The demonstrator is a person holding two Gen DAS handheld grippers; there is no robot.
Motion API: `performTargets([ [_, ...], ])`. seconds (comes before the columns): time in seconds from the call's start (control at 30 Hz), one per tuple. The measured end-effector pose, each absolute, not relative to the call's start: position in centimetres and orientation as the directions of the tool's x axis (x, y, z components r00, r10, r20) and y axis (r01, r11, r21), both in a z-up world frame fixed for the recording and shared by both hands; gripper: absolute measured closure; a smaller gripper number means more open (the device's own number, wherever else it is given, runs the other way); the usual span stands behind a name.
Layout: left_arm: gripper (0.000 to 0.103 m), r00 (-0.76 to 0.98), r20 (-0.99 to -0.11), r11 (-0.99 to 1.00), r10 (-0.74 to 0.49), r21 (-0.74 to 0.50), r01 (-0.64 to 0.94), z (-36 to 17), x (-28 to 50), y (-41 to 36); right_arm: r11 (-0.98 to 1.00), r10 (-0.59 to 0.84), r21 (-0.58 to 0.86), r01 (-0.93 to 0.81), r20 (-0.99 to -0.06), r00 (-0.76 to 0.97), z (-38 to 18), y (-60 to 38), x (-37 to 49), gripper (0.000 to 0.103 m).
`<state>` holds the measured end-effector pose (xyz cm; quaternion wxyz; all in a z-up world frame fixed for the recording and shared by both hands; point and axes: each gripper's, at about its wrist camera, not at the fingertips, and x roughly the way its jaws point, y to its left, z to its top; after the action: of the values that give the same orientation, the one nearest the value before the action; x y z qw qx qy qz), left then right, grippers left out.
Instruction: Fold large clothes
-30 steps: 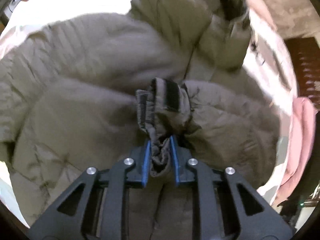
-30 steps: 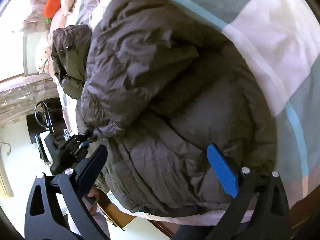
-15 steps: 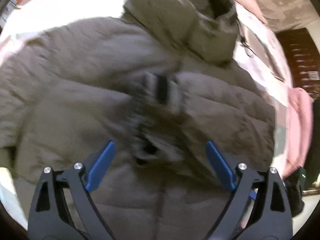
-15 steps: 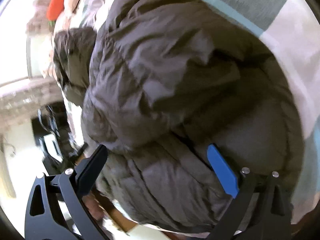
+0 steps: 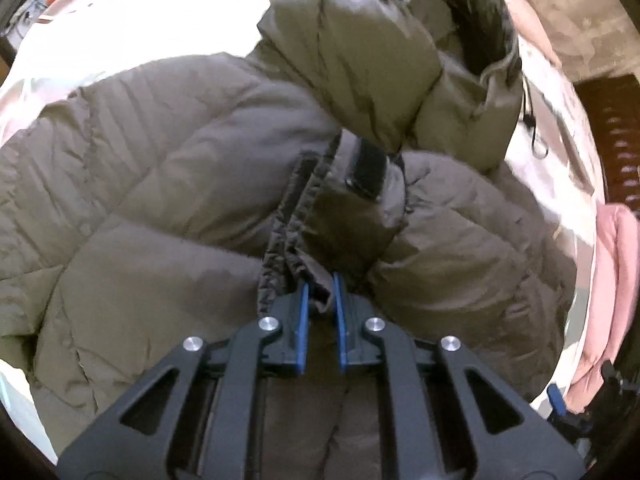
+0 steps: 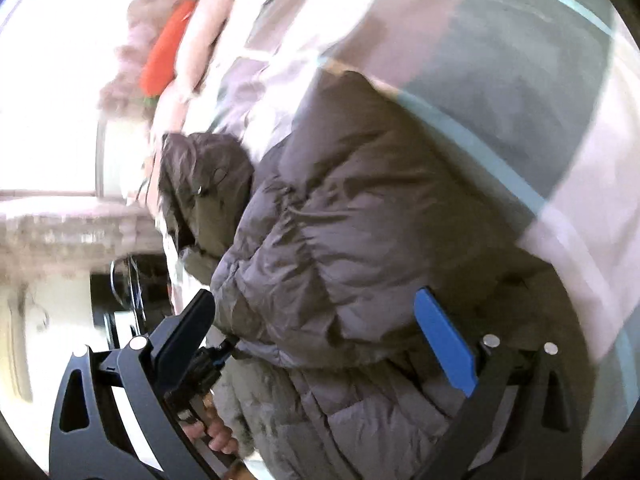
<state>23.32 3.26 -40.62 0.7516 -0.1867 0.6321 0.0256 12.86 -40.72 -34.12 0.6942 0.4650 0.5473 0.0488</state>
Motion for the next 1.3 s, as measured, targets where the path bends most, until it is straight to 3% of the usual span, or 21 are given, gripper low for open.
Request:
performTargets([
  [0.13,0.089,0.133,-0.975,0.945,-0.175,-0.205,-0.253,-42.6,22.1,1.6,0.671,0.501,0.517,0.532,-0.845,0.19,-39.9,-39.7,14.3,0.004],
  [0.17,0.088,0.134,-0.973,0.941,-0.186,-0.216,-0.262,-42.5,22.0,1.8,0.648,0.512,0.509,0.567,-0.842,0.172,-40.6,-39.9,14.4,0.005],
  [0.23,0.077,0.171,-0.961,0.924,-0.215,-0.257,-0.284,-41.1,21.1,3.0,0.633,0.53,0.553,0.542,-0.82,0.217,-38.9,-39.9,14.3,0.005],
  [0.3,0.011,0.212,-0.958,0.915,-0.195,-0.256,-0.313,-39.3,19.7,5.1,0.666,0.526,0.579,0.471,-0.812,0.253,-36.6,-39.5,13.8,0.005],
  [0.33,0.005,0.237,-0.96,0.908,-0.152,-0.23,-0.351,-38.2,18.5,6.7,0.682,0.519,0.578,0.449,-0.814,0.26,-35.8,-39.2,13.4,0.004],
  [0.5,0.003,0.286,-0.953,0.79,-0.095,-0.247,-0.56,-36.1,10.9,19.3,0.689,0.571,0.591,0.42,-0.799,0.187,-35.7,-36.1,10.3,0.004],
  [0.6,0.002,0.238,-0.969,0.596,-0.071,-0.233,-0.769,-38.1,3.7,29.5,0.708,0.58,0.576,0.407,-0.804,0.129,-36.4,-33.2,9.2,0.004],
  [0.67,0.002,0.247,-0.962,0.419,-0.117,-0.273,-0.866,-40.0,-0.5,35.0,0.711,0.586,0.57,0.411,-0.804,0.101,-37.0,-31.3,8.8,0.004],
  [0.87,0.002,0.426,-0.895,0.043,-0.13,-0.434,-0.9,-44.8,-6.0,43.9,0.693,0.627,0.591,0.413,-0.777,0.059,-37.5,-26.1,7.9,0.004],
  [0.93,0.004,0.478,-0.87,-0.059,-0.124,-0.474,-0.878,-46.3,-6.1,44.9,0.701,0.632,0.598,0.389,-0.773,0.051,-37.0,-23.8,8.3,0.004],
  [0.97,0.023,0.505,-0.857,-0.09,-0.101,-0.497,-0.863,-46.4,-6.2,45.3,0.705,0.633,0.601,0.376,-0.773,0.048,-36.8,-23.4,7.9,0.004],
  [1.0,0.066,0.501,-0.86,-0.094,-0.094,-0.493,-0.865,-46.5,-6.1,45.4,0.709,0.632,0.601,0.369,-0.774,0.047,-36.5,-22.9,8.0,0.004],
  [1.07,0.089,0.533,-0.837,-0.108,-0.124,-0.523,-0.846,-46.2,-5.1,46.2,0.715,0.633,0.604,0.353,-0.773,0.041,-36.1,-21.7,8.1,0.004],
  [1.2,0.094,0.648,-0.756,0.082,-0.095,-0.654,-0.752,-39.8,-1.2,44.2,0.715,0.635,0.605,0.349,-0.772,0.039,-35.7,-21.1,8.0,0.004],
  [1.3,0.094,0.689,-0.709,0.404,-0.153,-0.681,-0.611,-33.1,5.9,38.0,0.721,0.627,0.595,0.355,-0.778,0.031,-36.1,-21.2,7.8,0.004],
])
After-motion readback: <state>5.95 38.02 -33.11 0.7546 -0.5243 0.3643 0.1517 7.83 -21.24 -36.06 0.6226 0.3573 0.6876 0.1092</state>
